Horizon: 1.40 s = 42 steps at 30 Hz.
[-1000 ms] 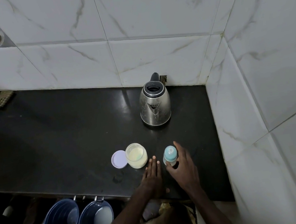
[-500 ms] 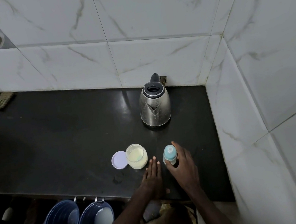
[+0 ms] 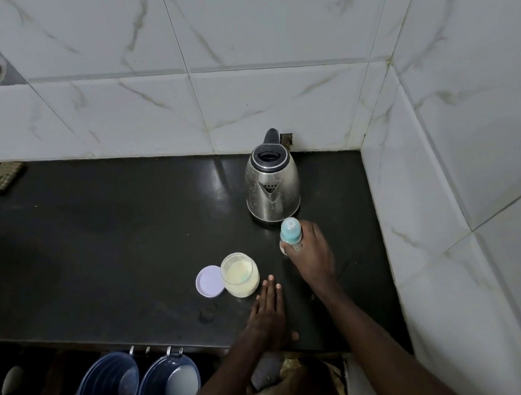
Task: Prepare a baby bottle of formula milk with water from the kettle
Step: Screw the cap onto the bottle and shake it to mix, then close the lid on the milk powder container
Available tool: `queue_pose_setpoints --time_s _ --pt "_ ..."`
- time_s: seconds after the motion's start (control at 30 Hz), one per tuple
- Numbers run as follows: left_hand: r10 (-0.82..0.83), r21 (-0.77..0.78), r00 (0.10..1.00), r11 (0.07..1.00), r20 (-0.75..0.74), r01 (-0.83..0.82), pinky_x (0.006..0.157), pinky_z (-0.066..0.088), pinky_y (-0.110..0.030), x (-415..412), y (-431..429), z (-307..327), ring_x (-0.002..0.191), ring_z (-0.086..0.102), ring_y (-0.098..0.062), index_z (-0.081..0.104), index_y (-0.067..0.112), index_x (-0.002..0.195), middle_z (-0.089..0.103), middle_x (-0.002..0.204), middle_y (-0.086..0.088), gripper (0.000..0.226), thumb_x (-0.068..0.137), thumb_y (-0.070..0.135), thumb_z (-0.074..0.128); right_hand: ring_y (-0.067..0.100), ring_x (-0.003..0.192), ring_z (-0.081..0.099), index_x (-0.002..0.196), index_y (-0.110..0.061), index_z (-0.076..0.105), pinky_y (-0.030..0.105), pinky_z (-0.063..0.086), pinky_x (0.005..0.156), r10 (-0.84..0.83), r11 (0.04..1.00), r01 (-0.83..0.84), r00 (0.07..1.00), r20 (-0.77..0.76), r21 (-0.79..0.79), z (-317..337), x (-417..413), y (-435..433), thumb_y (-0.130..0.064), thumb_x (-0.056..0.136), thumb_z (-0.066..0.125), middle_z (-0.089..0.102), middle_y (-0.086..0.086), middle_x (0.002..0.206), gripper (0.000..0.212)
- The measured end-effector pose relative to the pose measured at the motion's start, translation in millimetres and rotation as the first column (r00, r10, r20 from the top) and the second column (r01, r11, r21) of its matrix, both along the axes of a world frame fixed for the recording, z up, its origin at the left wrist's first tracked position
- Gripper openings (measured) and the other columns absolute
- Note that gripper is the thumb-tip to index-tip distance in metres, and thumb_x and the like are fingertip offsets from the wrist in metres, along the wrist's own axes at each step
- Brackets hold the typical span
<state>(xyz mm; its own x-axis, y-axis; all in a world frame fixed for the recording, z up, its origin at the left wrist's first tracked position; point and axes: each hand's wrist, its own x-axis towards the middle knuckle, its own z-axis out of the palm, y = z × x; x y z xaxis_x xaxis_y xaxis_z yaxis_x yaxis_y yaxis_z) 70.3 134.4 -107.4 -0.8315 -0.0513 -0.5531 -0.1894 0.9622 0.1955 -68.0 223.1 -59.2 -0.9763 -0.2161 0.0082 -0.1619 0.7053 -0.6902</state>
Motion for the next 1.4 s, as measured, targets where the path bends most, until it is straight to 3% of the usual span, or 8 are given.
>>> queue_pose_setpoints --time_s 0.37,0.77,0.9,1.0,1.1,1.17,1.27,1.4 --pt "-0.023 0.018 1.0 1.0 0.004 0.023 0.129 0.001 -0.048 0.6 -2.6 -0.1 0.155 -0.025 -0.036 -0.018 -0.001 0.159 -0.032 0.163 -0.023 0.119 0.094 0.059 0.061 0.024 0.11 0.063 0.124 -0.015 0.06 0.029 0.041 0.076 -0.039 0.999 0.039 0.999 0.004 0.001 1.7 -28.1 -12.5 -0.038 0.08 0.086 0.062 0.002 0.12 0.055" --pt "-0.021 0.029 0.997 0.999 -0.074 0.024 0.129 0.001 -0.047 4.2 -3.2 -4.6 0.156 -0.022 -0.036 -0.016 -0.002 0.159 -0.029 0.165 -0.023 0.12 0.092 0.061 0.061 0.026 0.108 0.064 0.122 -0.012 0.058 0.039 0.053 0.079 -0.033 0.999 0.033 0.999 -0.032 -0.013 -1.5 -38.1 -18.4 -0.04 0.082 0.086 0.06 0.005 0.121 0.056" --pt "-0.017 0.055 0.991 0.998 -0.133 0.024 0.129 0.003 -0.044 10.1 -5.9 -5.7 0.157 -0.02 -0.033 -0.015 0.001 0.16 -0.027 0.166 -0.021 0.121 0.091 0.06 0.064 0.027 0.114 0.063 0.132 -0.015 0.052 0.04 0.053 0.081 0.011 1.0 -0.011 1.0 0.001 0.0 -6.1 -38.7 -11.9 -0.043 0.083 0.084 0.057 0.004 0.13 0.064" --pt "-0.004 0.083 0.984 0.996 -0.178 0.019 0.13 0.004 -0.042 15.4 -10.3 -10.4 0.157 -0.02 -0.029 -0.013 0.004 0.162 -0.026 0.167 -0.016 0.121 0.089 0.063 0.063 0.025 0.123 0.06 0.144 -0.017 0.046 0.043 0.054 0.089 -0.052 0.997 0.055 0.996 0.071 -0.047 -18.8 -27.5 0.6 -0.044 0.082 0.084 0.053 0.004 0.141 0.077" --pt "0.022 0.128 0.975 0.992 -0.219 0.007 0.13 0.006 -0.039 21.4 -15.2 -12.5 0.156 -0.019 -0.021 -0.007 0.007 0.163 -0.024 0.167 -0.007 0.113 0.091 0.06 0.063 0.023 0.113 0.065 0.142 -0.019 0.047 0.041 0.057 0.085 -0.114 0.993 0.115 0.991 0.072 -0.014 -35.7 -4.2 7.4 -0.042 0.086 0.079 0.052 0.001 0.137 0.069" --pt "0.054 0.171 0.962 0.985 -0.266 -0.008 0.129 0.014 -0.038 24.8 -22.1 -12.0 0.159 -0.009 -0.017 0.006 0.01 0.165 -0.013 0.171 -0.001 0.097 0.096 0.048 0.062 0.024 0.104 0.067 0.135 -0.019 0.051 0.041 0.057 0.08 -0.116 0.993 0.115 0.992 0.053 0.018 -43.0 13.6 6.3 -0.03 0.088 0.074 0.052 0.0 0.13 0.054" --pt "0.111 0.238 0.923 0.971 -0.369 -0.022 0.126 0.027 -0.03 30.1 -37.2 -6.5 0.155 0.026 -0.013 0.044 0.015 0.156 0.029 0.168 0.002 0.057 0.1 0.024 0.056 0.026 0.1 0.067 0.122 -0.018 0.058 0.042 0.056 0.076 -0.066 0.998 0.065 0.997 0.039 0.021 -47.8 37.1 -0.1 -0.014 0.086 0.068 0.056 0.001 0.122 0.038" --pt "0.14 0.178 0.847 0.983 -0.512 -0.054 0.096 0.057 -0.028 46.8 -57.9 -6.2 0.119 0.067 -0.012 0.078 0.026 0.118 0.072 0.129 0.009 0.044 0.083 0.016 0.052 0.025 0.098 0.066 0.113 -0.021 0.063 0.041 0.054 0.074 0.041 0.999 -0.043 0.997 0.062 0.031 -48.7 57.0 -12.6 -0.011 0.086 0.066 0.059 0.0 0.12 0.029"
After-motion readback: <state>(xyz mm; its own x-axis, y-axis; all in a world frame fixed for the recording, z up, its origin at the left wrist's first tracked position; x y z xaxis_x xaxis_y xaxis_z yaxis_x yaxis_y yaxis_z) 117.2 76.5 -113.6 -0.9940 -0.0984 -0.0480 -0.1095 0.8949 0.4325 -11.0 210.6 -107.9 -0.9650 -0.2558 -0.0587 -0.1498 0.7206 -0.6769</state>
